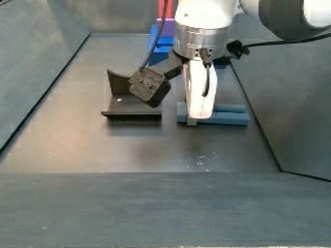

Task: Pick up the square-circle object. Move up. Rotate the square-circle object. Place the square-circle object on the fixture. Regrasp the square-circle object. Move to above the board. Insert the square-circle object.
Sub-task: Pick up the square-circle object, then move up, then rotate the square-circle object.

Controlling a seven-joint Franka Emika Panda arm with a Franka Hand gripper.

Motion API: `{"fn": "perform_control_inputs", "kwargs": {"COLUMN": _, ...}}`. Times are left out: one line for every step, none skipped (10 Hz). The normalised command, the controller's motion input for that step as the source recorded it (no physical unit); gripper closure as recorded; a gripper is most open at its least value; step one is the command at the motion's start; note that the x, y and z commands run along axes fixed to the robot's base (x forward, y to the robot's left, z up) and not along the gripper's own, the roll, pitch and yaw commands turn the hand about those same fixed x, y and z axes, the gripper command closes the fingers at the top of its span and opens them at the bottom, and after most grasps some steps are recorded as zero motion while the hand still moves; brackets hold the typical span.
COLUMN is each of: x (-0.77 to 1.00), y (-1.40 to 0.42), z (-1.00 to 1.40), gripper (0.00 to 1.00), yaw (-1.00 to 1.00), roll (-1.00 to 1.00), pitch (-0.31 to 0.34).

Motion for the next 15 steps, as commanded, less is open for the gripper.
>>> {"fn": "perform_control_inputs", "kwargs": {"x": 0.0, "y": 0.0, "z": 0.0, "gripper": 1.0, "yaw": 0.0, "roll": 0.0, "pitch": 0.0}}
{"fn": "perform_control_inputs", "kwargs": {"x": 0.0, "y": 0.0, "z": 0.0, "gripper": 1.0, "yaw": 0.0, "roll": 0.0, "pitch": 0.0}}
{"fn": "perform_control_inputs", "kwargs": {"x": 0.0, "y": 0.0, "z": 0.0, "gripper": 1.0, "yaw": 0.0, "roll": 0.0, "pitch": 0.0}}
{"fn": "perform_control_inputs", "kwargs": {"x": 0.0, "y": 0.0, "z": 0.0, "gripper": 1.0, "yaw": 0.0, "roll": 0.0, "pitch": 0.0}}
{"fn": "perform_control_inputs", "kwargs": {"x": 0.0, "y": 0.0, "z": 0.83, "gripper": 1.0, "yaw": 0.0, "roll": 0.0, "pitch": 0.0}}
{"fn": "perform_control_inputs", "kwargs": {"x": 0.0, "y": 0.06, "z": 0.83, "gripper": 1.0, "yaw": -0.04, "roll": 0.01, "pitch": 0.001}}
{"fn": "perform_control_inputs", "kwargs": {"x": -0.02, "y": 0.06, "z": 0.73, "gripper": 1.0, "yaw": -0.04, "roll": 0.01, "pitch": 0.032}}
{"fn": "perform_control_inputs", "kwargs": {"x": -0.02, "y": 0.04, "z": 0.56, "gripper": 1.0, "yaw": -0.04, "roll": 0.0, "pitch": 0.061}}
{"fn": "perform_control_inputs", "kwargs": {"x": -0.01, "y": 0.03, "z": 0.36, "gripper": 1.0, "yaw": -0.04, "roll": 0.0, "pitch": 0.063}}
{"fn": "perform_control_inputs", "kwargs": {"x": -0.02, "y": 0.02, "z": 0.2, "gripper": 1.0, "yaw": -0.03, "roll": 0.0, "pitch": 0.059}}
{"fn": "perform_control_inputs", "kwargs": {"x": -0.49, "y": 0.34, "z": 0.83, "gripper": 1.0, "yaw": 0.0, "roll": 0.0, "pitch": 0.0}}
{"fn": "perform_control_inputs", "kwargs": {"x": -0.47, "y": 0.32, "z": 0.78, "gripper": 1.0, "yaw": 0.0, "roll": 0.0, "pitch": -0.017}}
{"fn": "perform_control_inputs", "kwargs": {"x": -0.38, "y": 0.2, "z": 0.73, "gripper": 1.0, "yaw": -0.01, "roll": -0.01, "pitch": -0.03}}
{"fn": "perform_control_inputs", "kwargs": {"x": -0.2, "y": 0.09, "z": 0.59, "gripper": 1.0, "yaw": -0.02, "roll": -0.02, "pitch": -0.018}}
{"fn": "perform_control_inputs", "kwargs": {"x": -0.08, "y": 0.05, "z": 0.45, "gripper": 1.0, "yaw": -0.02, "roll": -0.03, "pitch": 0.016}}
